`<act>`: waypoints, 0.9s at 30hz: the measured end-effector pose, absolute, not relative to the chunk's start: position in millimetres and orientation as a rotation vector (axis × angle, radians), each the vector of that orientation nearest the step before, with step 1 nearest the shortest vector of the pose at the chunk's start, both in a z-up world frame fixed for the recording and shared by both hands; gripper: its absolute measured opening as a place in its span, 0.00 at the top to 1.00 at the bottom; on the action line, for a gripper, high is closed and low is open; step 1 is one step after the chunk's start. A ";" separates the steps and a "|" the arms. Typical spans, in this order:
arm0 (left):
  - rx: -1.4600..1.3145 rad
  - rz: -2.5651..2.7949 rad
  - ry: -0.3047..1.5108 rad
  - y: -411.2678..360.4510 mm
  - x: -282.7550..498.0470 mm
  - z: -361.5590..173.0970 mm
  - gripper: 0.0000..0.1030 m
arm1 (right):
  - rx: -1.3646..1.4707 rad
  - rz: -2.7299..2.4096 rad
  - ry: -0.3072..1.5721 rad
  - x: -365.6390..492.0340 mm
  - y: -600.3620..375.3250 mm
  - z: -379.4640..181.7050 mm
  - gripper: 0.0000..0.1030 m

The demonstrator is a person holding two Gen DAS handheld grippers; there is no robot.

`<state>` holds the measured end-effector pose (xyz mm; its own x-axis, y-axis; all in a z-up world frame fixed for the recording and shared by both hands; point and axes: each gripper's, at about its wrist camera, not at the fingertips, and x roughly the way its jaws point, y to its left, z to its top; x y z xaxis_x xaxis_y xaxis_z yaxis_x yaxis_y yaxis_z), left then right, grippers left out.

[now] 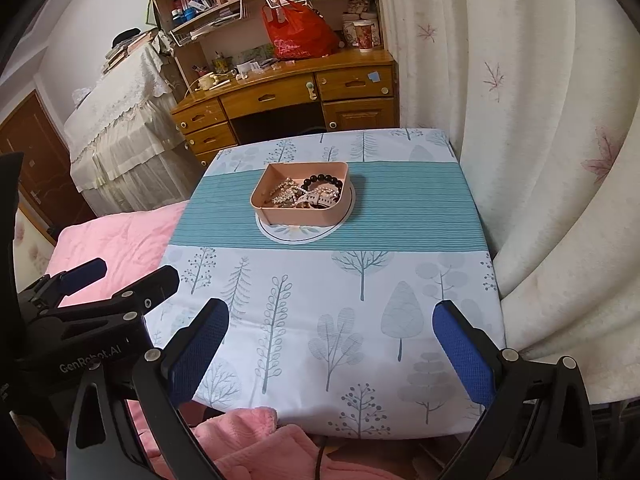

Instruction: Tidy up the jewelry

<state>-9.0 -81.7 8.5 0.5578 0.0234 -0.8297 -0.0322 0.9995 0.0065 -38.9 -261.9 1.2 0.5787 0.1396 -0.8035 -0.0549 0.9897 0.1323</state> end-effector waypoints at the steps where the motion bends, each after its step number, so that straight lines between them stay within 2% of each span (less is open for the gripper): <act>1: -0.010 0.033 0.980 -81.9 -8.6 8.0 0.00 | 0.096 0.113 0.949 -38.6 -262.2 0.8 0.00; 27: -0.007 0.020 0.990 -74.3 -1.9 2.6 0.00 | 0.076 0.071 0.987 -30.8 -260.3 -5.7 0.00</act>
<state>-1.9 -74.3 2.6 0.5485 0.0141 -0.8360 -0.0204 0.9998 0.0034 -30.8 -260.3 -5.7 0.5493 0.0947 -0.8302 -0.0256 0.9950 0.0966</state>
